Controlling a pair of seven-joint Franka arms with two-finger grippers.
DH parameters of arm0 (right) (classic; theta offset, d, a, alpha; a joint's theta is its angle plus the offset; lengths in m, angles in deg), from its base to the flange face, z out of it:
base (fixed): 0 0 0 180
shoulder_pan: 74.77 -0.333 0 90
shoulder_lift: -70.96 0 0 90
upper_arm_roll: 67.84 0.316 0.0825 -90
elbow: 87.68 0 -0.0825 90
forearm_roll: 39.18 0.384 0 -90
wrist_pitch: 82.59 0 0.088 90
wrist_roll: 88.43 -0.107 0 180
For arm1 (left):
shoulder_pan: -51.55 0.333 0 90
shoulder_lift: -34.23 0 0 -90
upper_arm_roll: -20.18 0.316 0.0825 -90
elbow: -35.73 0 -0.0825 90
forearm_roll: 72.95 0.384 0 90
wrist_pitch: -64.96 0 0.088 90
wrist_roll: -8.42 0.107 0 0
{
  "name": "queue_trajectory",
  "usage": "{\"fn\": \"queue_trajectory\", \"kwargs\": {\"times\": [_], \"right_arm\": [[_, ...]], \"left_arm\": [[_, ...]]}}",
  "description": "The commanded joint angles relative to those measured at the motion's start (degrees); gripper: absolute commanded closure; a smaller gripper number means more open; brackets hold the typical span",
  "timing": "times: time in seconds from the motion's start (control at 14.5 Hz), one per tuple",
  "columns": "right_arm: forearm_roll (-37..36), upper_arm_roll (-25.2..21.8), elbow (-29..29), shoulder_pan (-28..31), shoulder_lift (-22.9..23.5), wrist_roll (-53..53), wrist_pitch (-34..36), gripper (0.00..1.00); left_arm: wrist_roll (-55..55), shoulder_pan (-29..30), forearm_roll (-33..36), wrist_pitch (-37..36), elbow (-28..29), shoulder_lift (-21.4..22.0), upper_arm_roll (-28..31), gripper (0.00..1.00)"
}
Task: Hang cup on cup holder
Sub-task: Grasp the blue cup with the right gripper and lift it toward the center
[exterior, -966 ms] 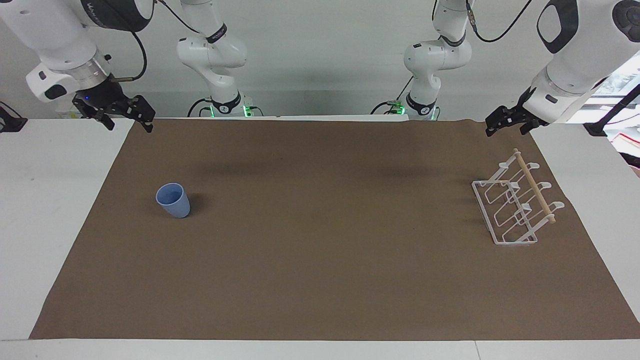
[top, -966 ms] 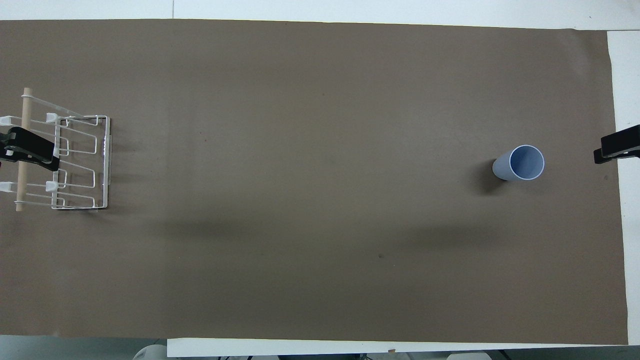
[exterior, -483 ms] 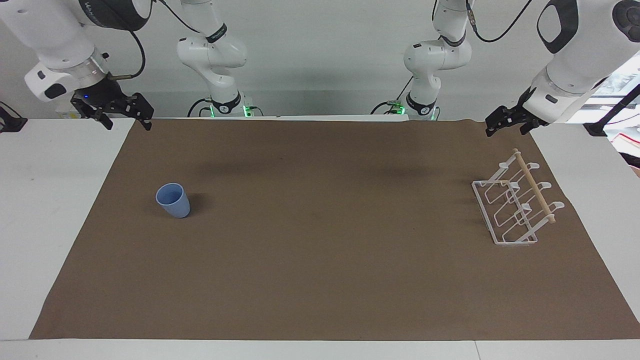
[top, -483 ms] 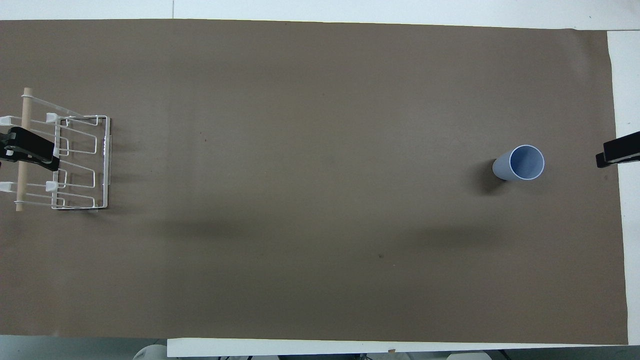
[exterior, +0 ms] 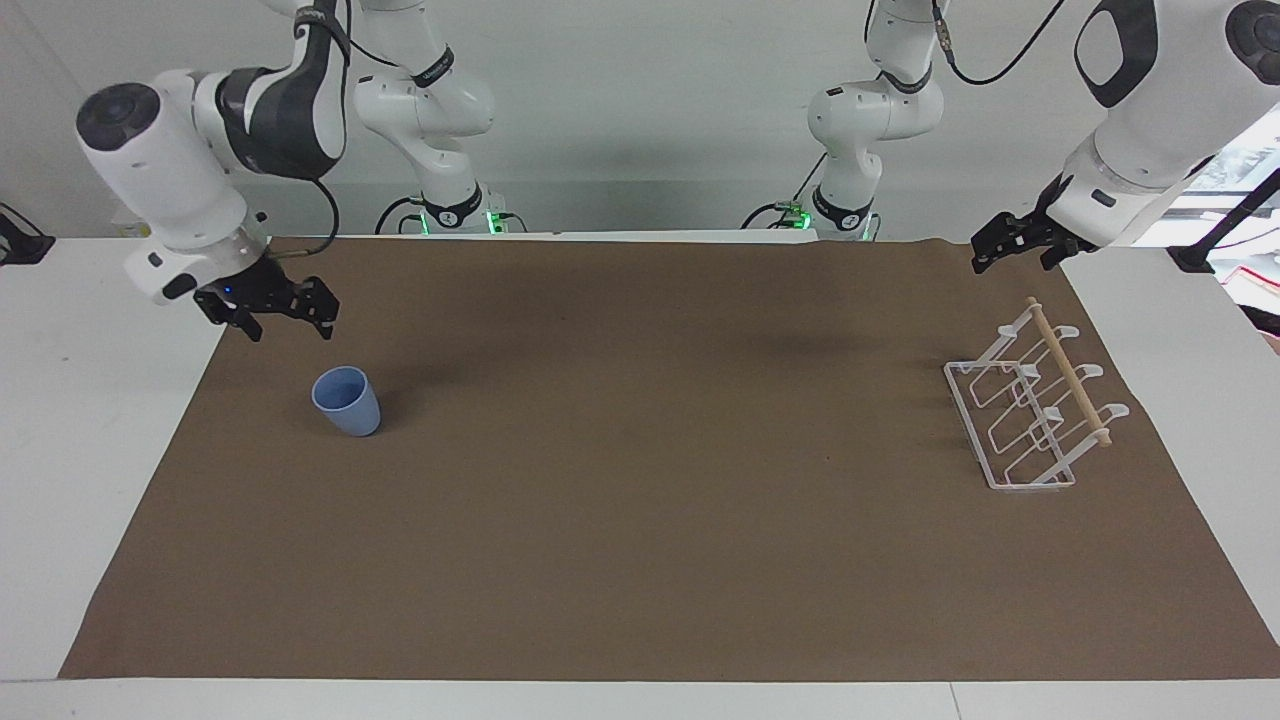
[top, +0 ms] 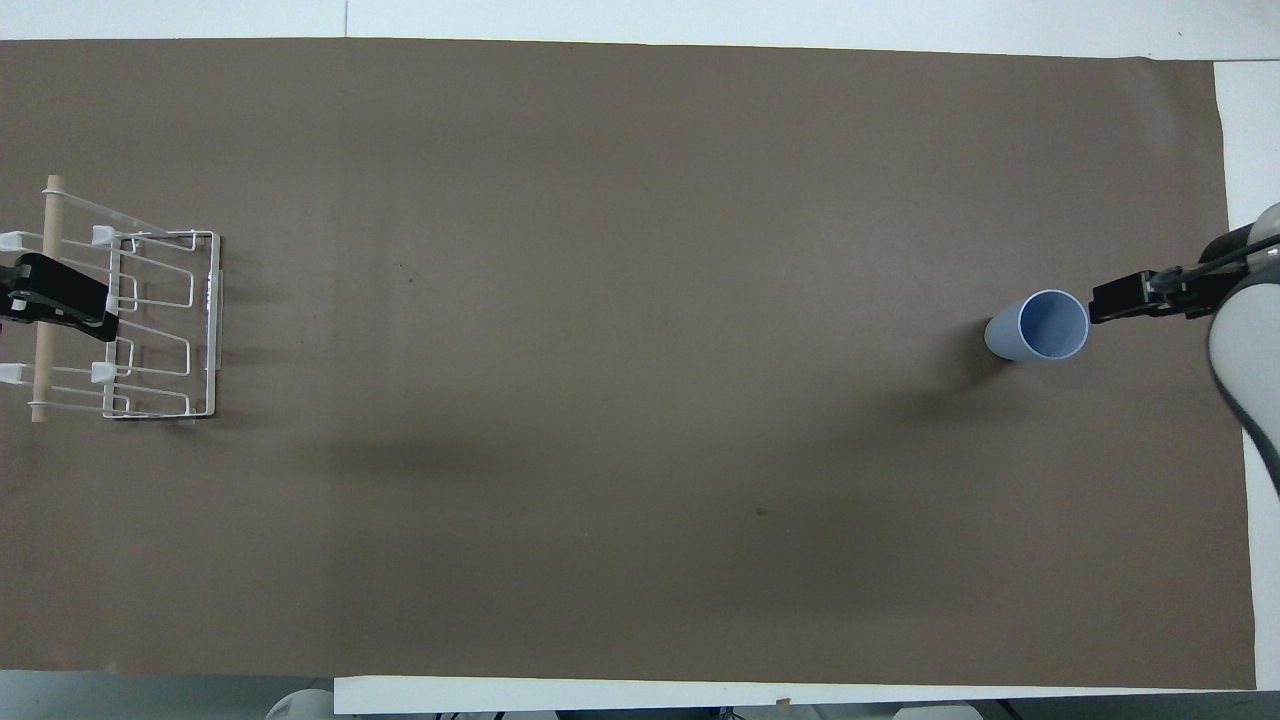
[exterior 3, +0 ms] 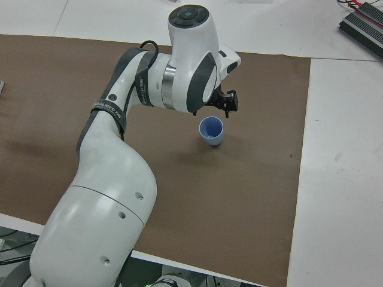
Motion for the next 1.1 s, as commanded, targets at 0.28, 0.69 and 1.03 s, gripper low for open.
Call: {"fn": "queue_trajectory", "kwargs": {"times": [0.28, 0.69, 1.03], "right_arm": [[0.13, -0.03, 6.77, 1.98, 3.33, 7.61, -10.57, 0.14], [0.13, 0.06, 9.14, 2.24, 5.01, 8.84, -14.79, 0.43], [0.13, -0.03, 8.97, 1.98, 4.92, 8.67, -13.92, 1.0]], "left_arm": [[0.13, -0.59, 0.56, 8.94, 1.56, 0.98, -0.16, 0.01], [0.31, -0.23, 0.56, 11.95, 1.57, 0.62, -0.07, 0.01], [0.48, 0.2, 0.56, 11.25, 1.91, 0.97, -0.07, 0.01]]}}
